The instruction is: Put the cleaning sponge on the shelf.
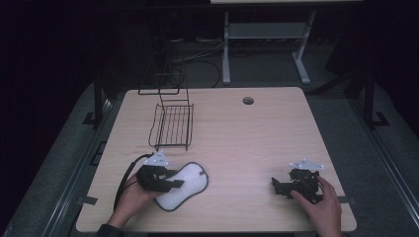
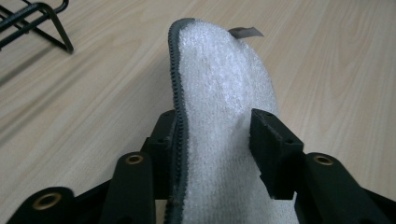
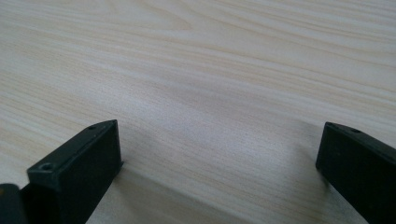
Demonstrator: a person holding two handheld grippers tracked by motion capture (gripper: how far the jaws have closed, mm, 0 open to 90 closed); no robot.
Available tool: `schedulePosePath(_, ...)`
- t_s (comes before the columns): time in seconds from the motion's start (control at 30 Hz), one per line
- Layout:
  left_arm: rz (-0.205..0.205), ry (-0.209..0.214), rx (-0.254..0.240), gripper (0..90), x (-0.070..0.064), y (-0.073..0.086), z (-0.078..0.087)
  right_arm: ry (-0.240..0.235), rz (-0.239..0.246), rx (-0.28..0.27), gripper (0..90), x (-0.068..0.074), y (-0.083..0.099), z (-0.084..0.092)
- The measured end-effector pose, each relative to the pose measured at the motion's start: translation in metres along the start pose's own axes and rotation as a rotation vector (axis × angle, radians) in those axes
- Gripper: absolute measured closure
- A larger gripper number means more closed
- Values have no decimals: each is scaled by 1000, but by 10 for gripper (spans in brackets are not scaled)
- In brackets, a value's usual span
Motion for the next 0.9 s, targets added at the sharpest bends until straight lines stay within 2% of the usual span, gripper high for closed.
schedulePosePath(0.3, 6, 23, -39, 648, -4, -6, 7, 0, 0, 0, 0, 0, 0, 0)
schedulePosePath(0.6, -6, 55, -73, 736, -12, -12, 16, 0, 0, 0, 0, 0, 0, 0)
schedulePosePath(0.8, -3, 80, -86, 796, -15, -16, 21, 0, 0, 0, 0, 0, 0, 0)
schedulePosePath(0.9, 3, 76, -85, 814, -14, -17, 22, 0, 0, 0, 0, 0, 0, 0)
Point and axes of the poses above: each handheld gripper's, and its own axes: z roughly backward along the jaws, y roughly out of its underside, x roughly to its left, the point moved 5 cm from there along -z, roughly forward along the jaws, and after that the axes turned 4 degrees about -z, right-handed, at the moved point
